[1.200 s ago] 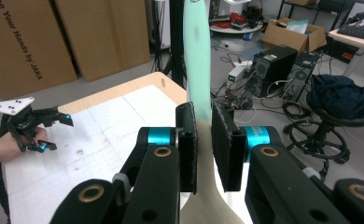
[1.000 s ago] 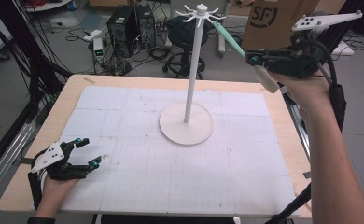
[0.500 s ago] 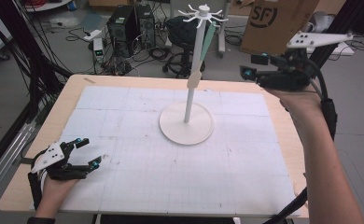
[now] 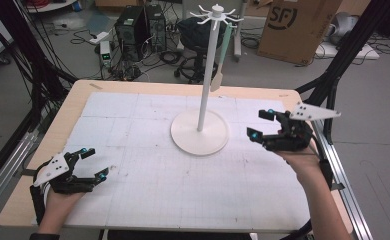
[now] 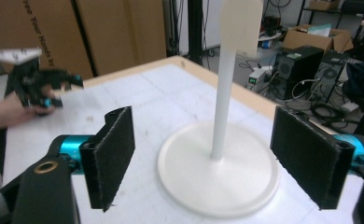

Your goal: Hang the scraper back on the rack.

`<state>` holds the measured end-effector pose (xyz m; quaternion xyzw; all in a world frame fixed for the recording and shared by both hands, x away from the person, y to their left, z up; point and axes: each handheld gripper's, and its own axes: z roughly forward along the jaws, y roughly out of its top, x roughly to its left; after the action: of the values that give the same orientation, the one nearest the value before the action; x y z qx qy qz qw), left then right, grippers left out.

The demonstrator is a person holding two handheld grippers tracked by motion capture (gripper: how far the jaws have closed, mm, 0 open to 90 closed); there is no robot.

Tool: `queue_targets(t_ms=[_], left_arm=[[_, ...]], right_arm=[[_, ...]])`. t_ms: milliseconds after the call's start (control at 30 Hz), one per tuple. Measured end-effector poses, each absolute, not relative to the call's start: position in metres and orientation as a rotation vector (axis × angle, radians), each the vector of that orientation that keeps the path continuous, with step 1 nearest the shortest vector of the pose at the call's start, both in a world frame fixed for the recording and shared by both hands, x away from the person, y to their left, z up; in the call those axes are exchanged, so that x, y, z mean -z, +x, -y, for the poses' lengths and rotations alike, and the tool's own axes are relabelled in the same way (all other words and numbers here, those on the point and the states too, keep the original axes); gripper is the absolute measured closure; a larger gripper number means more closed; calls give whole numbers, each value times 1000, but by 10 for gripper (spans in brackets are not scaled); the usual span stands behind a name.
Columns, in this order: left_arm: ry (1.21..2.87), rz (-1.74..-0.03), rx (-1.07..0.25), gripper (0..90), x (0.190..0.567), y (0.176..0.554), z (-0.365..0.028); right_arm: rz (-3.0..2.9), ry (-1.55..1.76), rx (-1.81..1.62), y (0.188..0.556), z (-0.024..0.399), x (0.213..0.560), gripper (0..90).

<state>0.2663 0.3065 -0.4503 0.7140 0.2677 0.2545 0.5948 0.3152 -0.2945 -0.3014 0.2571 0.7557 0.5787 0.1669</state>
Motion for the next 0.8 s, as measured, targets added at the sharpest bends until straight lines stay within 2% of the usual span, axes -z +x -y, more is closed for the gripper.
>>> queue_targets(t_ms=[367, 800], left_arm=[[1658, -627, -589, 158, 450, 266, -306], [1659, -628, -587, 159, 450, 267, -307]], right_arm=[[-2172, 765, -1570, 293, 298, 394, 197], [-2224, 791, -1522, 283, 297, 437, 198]])
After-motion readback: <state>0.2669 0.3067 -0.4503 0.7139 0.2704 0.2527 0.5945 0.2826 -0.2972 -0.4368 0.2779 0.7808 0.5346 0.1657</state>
